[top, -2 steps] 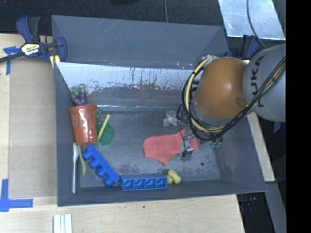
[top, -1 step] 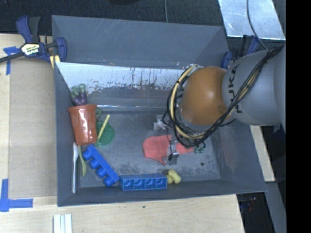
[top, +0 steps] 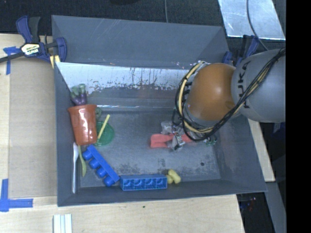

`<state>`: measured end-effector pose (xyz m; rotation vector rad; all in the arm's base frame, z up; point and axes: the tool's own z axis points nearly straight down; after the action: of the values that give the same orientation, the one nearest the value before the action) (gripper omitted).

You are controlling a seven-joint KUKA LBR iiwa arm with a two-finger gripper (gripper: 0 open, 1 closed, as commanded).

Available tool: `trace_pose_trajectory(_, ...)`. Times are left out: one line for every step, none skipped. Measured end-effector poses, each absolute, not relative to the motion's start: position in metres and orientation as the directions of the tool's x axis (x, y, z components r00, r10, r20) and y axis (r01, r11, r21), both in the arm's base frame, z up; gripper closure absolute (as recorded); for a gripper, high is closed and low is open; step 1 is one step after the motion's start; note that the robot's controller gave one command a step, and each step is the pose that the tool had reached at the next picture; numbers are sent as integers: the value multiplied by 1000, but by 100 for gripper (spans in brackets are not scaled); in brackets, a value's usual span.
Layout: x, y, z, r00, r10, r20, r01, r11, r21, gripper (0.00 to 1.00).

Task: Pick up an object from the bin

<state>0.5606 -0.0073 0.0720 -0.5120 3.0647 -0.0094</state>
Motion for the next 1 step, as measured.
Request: trace_pose_trajectory(561, -7, 72, -945, -325, -33, -324, 946, -12, 100)
